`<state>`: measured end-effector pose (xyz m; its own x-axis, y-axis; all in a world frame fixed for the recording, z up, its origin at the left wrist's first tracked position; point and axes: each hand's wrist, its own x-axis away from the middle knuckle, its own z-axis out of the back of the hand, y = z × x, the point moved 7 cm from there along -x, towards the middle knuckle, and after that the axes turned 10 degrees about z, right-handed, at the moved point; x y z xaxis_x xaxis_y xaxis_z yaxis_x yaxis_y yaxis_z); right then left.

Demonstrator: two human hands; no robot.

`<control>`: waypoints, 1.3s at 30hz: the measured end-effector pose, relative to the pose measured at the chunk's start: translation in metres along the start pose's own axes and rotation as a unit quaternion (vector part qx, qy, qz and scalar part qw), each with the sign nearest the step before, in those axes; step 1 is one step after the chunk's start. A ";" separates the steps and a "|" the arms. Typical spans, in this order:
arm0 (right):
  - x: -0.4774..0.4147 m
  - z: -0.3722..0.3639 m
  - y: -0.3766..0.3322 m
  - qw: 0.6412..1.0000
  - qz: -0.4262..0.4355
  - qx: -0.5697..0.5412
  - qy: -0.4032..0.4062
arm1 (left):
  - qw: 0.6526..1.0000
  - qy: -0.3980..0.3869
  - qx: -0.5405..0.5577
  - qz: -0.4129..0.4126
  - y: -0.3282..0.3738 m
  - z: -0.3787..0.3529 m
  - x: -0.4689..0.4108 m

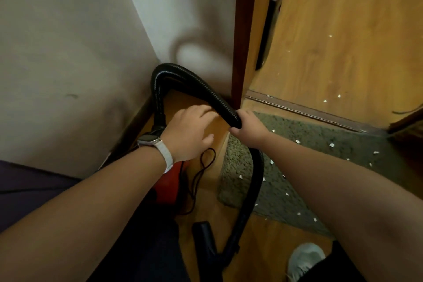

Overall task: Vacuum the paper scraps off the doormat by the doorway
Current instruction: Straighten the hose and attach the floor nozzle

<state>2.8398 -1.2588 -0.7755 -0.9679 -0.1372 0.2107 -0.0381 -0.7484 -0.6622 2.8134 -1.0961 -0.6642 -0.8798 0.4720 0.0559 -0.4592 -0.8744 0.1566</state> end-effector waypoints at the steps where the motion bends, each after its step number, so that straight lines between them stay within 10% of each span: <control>1: 0.006 0.002 -0.005 1.000 0.021 -0.012 0.005 | 0.999 0.025 -0.037 -0.017 0.008 0.002 -0.007; 6: 0.048 0.028 -0.022 0.995 0.049 -0.082 0.006 | 0.975 0.014 -0.196 -0.105 0.050 -0.018 -0.031; 13: 0.087 0.035 -0.027 0.998 0.015 -0.060 -0.014 | 0.972 0.041 -0.154 -0.174 0.063 0.000 -0.041; 20: 0.142 0.029 0.039 0.962 -0.140 -0.225 -0.067 | 0.996 0.053 -0.059 -0.049 0.021 0.068 -0.073; 27: 0.179 0.095 0.019 0.951 -0.156 -0.210 0.166 | 0.999 0.039 -0.035 -0.011 0.009 0.084 -0.091; 34: 0.203 0.137 -0.027 0.979 -0.142 -0.048 0.141 | 0.941 0.161 -0.044 -0.293 0.131 0.080 -0.028; 39: 0.205 0.143 -0.035 0.989 -0.106 0.024 0.103 | 0.943 0.141 -0.081 -0.290 0.175 0.062 -0.012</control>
<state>2.6781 -1.3533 -0.6066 -0.9699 0.1571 0.1860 -0.2376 -0.7774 -0.5824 2.7514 -1.2474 -0.5761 -0.4621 0.8476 -0.2607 -0.8660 -0.4947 -0.0734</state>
